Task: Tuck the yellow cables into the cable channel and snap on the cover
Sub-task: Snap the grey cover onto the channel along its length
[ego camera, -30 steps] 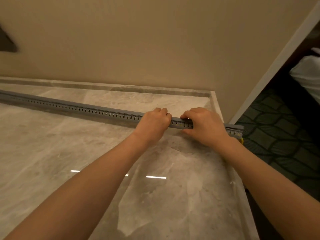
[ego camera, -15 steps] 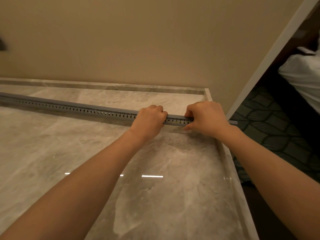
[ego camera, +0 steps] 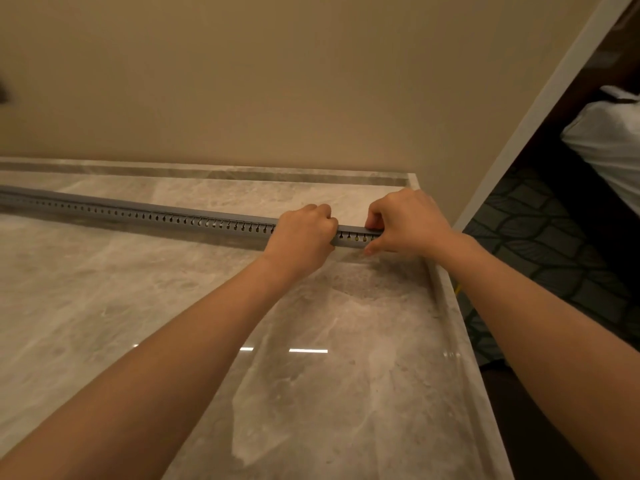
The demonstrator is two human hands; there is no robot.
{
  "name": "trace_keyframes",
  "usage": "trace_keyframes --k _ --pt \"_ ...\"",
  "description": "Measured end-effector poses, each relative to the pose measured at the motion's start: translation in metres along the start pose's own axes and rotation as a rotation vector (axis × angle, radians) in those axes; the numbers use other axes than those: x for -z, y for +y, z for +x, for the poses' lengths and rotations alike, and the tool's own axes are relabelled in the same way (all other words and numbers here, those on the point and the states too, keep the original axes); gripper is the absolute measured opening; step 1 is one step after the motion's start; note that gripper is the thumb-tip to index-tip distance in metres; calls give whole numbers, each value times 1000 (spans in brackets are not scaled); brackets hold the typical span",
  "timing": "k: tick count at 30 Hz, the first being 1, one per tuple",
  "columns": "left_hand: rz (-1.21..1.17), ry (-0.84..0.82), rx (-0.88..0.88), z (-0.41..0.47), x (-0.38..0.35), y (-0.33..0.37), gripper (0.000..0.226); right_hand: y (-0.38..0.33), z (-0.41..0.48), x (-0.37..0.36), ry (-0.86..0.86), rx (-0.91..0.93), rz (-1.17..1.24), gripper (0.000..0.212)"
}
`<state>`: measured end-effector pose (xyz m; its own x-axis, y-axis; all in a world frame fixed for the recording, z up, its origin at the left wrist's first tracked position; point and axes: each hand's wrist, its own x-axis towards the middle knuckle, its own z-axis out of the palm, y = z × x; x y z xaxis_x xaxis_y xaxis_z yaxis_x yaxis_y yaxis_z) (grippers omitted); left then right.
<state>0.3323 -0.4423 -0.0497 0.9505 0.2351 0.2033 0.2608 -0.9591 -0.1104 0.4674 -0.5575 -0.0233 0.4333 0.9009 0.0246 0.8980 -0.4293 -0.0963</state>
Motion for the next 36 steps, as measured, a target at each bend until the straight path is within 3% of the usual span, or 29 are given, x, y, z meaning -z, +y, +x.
trace_keyframes --k 8,22,36 --pt "-180 -22 19 17 3 30 29 5 2 -1 32 44 10 31" --pt "-84 -85 -14 26 10 29 29 14 -29 -23 157 39 288 28" --pt "-119 -74 -5 25 8 28 22 38 -35 4 -8 6 -79 24"
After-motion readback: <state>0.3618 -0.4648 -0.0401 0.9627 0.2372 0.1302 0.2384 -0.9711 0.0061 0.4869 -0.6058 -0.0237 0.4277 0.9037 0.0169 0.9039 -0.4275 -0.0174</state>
